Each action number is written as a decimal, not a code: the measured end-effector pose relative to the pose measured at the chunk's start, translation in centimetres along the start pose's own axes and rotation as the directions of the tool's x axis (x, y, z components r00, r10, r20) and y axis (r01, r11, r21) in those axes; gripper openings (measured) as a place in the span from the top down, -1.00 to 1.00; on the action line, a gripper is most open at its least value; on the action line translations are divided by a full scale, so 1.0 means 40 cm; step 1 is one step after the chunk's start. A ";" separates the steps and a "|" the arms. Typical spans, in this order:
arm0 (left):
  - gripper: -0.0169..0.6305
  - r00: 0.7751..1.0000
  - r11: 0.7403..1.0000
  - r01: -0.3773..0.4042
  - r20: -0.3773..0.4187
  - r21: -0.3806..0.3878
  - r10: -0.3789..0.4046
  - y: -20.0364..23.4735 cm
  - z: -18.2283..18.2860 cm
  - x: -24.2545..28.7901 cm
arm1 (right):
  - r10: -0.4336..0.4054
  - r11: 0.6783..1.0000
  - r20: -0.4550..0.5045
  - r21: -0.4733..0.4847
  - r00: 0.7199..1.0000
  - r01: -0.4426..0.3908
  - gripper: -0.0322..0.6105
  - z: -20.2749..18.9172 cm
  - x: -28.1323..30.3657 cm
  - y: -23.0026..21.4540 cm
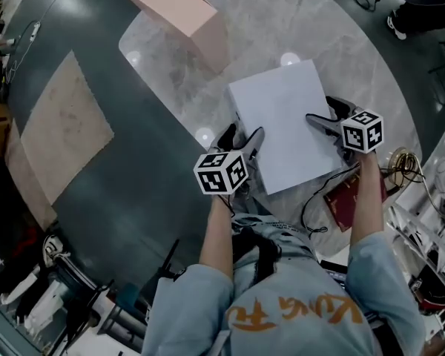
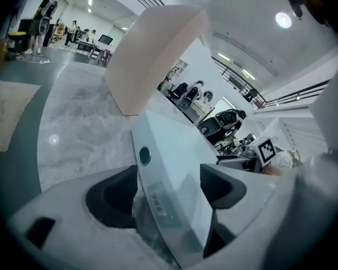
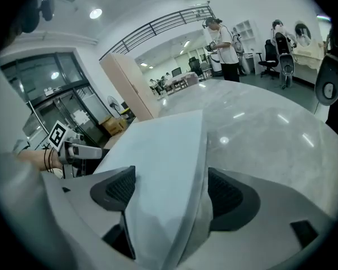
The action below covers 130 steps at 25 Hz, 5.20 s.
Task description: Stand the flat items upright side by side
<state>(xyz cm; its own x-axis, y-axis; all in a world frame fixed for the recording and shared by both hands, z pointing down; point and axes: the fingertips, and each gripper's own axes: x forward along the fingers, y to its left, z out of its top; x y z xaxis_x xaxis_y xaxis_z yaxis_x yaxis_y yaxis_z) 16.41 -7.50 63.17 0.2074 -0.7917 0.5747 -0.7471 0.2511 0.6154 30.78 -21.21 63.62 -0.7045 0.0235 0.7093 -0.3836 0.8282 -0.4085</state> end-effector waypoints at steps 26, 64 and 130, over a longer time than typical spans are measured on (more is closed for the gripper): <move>-0.25 0.993 0.959 0.052 -0.112 0.279 -0.022 -0.042 0.038 0.022 | -0.067 0.990 0.142 0.130 0.988 0.048 -0.27 0.024 -0.024 0.060; -0.17 0.960 0.689 0.243 -0.066 0.683 -0.273 -0.229 0.267 -0.038 | -0.531 0.832 0.468 0.130 0.706 0.539 -0.24 0.119 -0.271 0.206; 0.56 0.943 0.765 0.053 0.220 0.642 -0.250 -0.244 0.071 -0.480 | -0.601 0.781 0.659 0.361 0.453 0.510 0.90 -0.094 -0.478 0.606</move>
<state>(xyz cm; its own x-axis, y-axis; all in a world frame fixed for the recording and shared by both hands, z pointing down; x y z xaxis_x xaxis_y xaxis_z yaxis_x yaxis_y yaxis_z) 17.93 3.65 44.59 0.2433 -0.9317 0.2696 -0.9659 -0.2073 0.1554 37.20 0.54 42.31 -0.4821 -0.8556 0.1884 -0.8744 0.4565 -0.1642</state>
